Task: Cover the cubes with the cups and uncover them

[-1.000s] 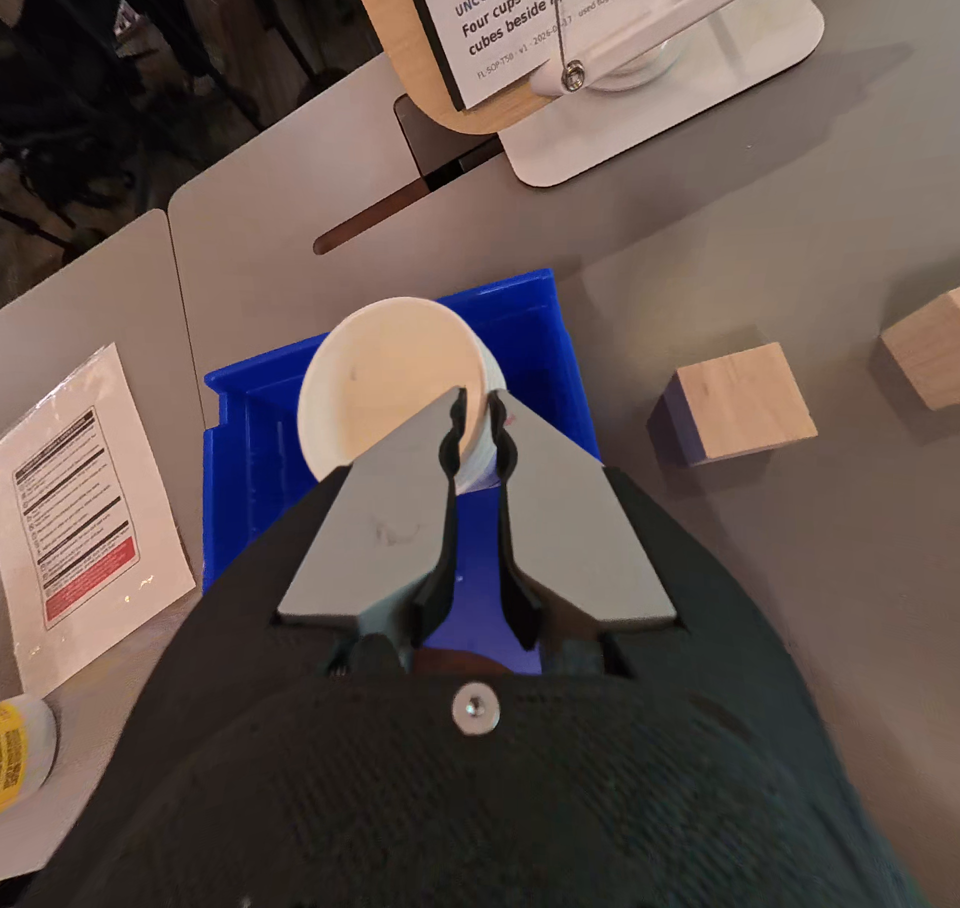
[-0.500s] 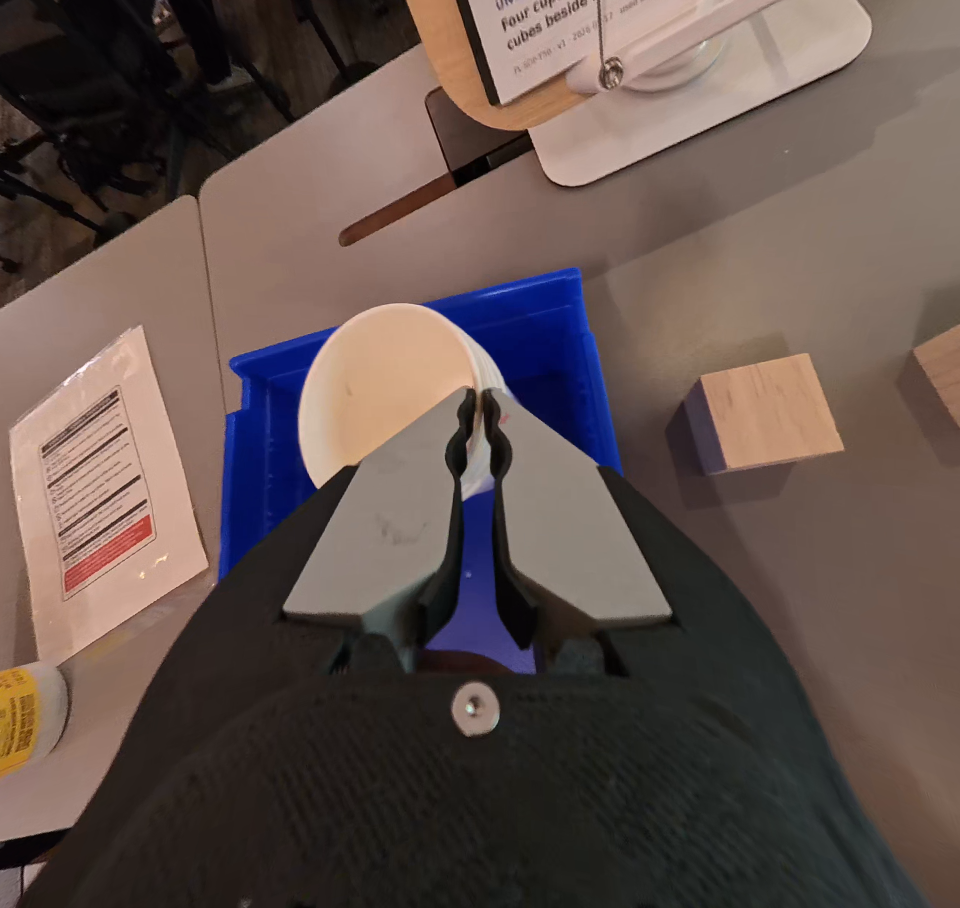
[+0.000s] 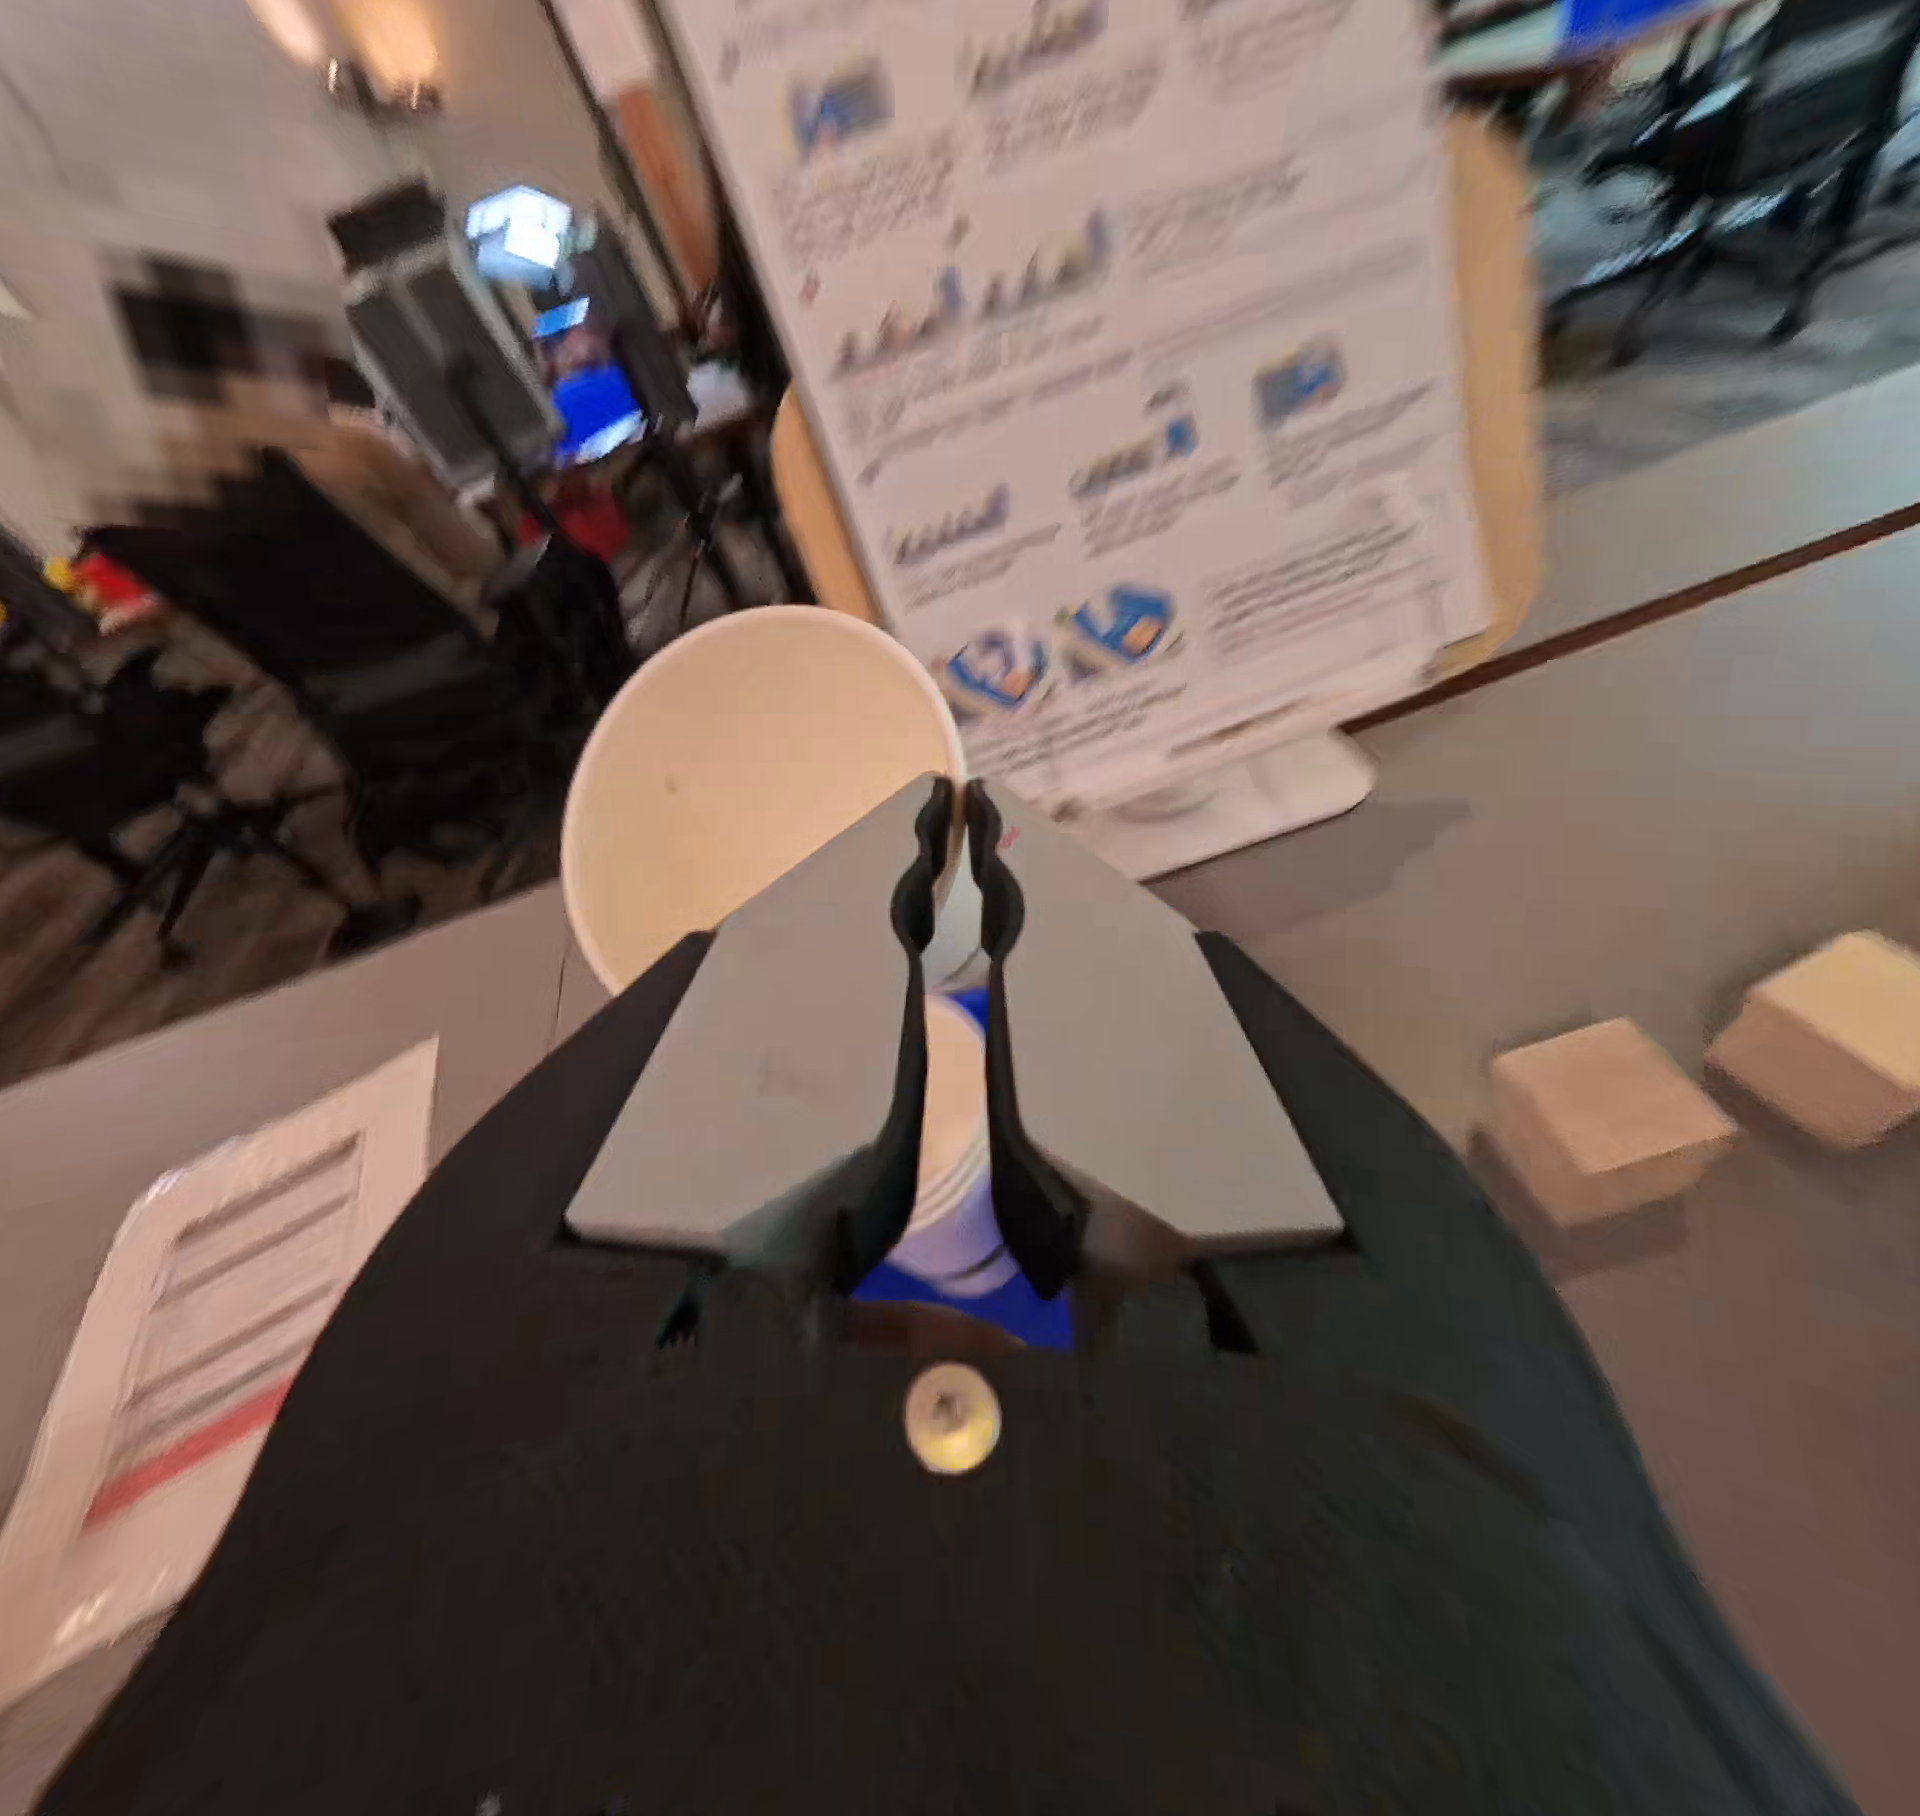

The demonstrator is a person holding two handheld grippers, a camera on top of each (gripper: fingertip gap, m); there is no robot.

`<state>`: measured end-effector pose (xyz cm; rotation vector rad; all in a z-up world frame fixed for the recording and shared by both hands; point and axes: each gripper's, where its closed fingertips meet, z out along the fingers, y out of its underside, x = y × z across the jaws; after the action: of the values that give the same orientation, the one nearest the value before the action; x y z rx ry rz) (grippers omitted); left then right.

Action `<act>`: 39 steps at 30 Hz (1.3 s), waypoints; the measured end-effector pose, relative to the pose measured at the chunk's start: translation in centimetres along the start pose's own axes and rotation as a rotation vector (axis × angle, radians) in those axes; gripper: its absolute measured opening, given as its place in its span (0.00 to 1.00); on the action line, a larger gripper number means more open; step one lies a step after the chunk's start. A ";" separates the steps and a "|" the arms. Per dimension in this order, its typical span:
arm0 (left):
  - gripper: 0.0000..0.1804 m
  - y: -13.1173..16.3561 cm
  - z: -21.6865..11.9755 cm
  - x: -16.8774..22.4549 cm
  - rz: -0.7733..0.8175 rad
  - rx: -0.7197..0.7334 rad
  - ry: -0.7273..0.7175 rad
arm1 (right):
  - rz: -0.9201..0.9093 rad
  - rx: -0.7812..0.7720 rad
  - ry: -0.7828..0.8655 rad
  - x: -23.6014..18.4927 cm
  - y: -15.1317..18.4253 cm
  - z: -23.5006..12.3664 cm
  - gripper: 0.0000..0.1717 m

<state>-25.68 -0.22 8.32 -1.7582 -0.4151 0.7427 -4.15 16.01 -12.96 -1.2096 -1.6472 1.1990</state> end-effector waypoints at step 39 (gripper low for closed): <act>0.13 11.3 -0.3 34.4 -0.140 0.030 0.788 | 0.116 0.233 0.471 13.2 -5.0 -8.9 0.46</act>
<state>-1.06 17.15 -11.70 -1.8145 0.0145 -0.0721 -0.73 30.32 -5.17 -1.3270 -1.0747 1.0396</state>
